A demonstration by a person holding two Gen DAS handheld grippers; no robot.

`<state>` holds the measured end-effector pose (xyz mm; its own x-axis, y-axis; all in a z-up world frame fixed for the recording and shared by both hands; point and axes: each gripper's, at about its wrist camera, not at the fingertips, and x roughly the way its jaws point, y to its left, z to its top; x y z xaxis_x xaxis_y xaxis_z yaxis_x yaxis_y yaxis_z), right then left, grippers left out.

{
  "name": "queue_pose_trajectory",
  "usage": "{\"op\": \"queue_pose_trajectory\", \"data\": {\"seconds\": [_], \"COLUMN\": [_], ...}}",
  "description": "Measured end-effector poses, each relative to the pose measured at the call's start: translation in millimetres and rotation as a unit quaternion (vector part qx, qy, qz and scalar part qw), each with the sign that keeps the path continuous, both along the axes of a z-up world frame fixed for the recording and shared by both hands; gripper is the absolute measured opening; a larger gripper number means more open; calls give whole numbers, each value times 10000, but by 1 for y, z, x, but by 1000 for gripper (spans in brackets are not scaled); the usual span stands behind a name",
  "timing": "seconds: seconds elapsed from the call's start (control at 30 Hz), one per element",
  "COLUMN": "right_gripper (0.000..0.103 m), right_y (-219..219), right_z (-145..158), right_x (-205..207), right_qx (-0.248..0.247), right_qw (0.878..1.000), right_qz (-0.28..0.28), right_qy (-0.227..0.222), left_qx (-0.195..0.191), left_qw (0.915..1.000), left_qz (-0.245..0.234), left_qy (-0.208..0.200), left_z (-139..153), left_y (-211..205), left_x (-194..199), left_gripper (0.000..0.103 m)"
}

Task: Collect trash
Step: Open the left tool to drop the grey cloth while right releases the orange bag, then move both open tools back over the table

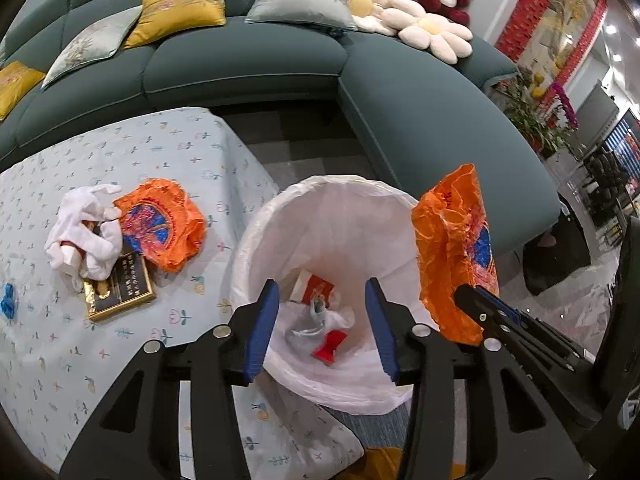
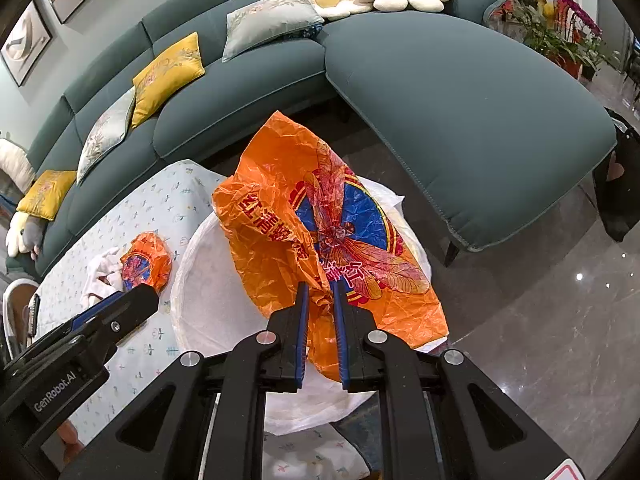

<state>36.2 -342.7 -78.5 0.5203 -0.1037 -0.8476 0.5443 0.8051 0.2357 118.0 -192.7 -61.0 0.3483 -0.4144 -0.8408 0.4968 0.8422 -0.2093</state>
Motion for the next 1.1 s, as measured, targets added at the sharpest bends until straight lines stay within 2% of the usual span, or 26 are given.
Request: {"op": "queue_pose_trajectory", "data": {"seconds": [0.13,0.27,0.43,0.53,0.8,0.9,1.1], "right_gripper": [14,17,32,43,51,58,59], "right_y": [5,12,20,28,57,76,112], "right_z": [0,2,10,20,44,53,58], "right_x": [5,11,13,15,28,34,45], "right_qx": [15,-2,-151,-247,-407,-511,-542], "right_qw": [10000,9999,9997,9995,9982,9972,9952], "right_qz": [78,147,199,210,392,489,785], "right_qy": [10,12,-2,-63,-187,-226,-209], "left_qx": [43,85,193,324,238,212,211], "left_qw": [9999,9995,9985,9968,9937,9926,9886], "left_qz": [104,283,447,619,1014,1113,1432], "left_qy": [-58,-143,-240,-376,-414,-434,-407], "left_z": [0,2,2,4,12,17,18], "left_y": [7,17,30,41,80,96,134], "left_x": [2,4,6,7,12,13,18], "left_gripper": [44,58,59,69,69,69,69]}}
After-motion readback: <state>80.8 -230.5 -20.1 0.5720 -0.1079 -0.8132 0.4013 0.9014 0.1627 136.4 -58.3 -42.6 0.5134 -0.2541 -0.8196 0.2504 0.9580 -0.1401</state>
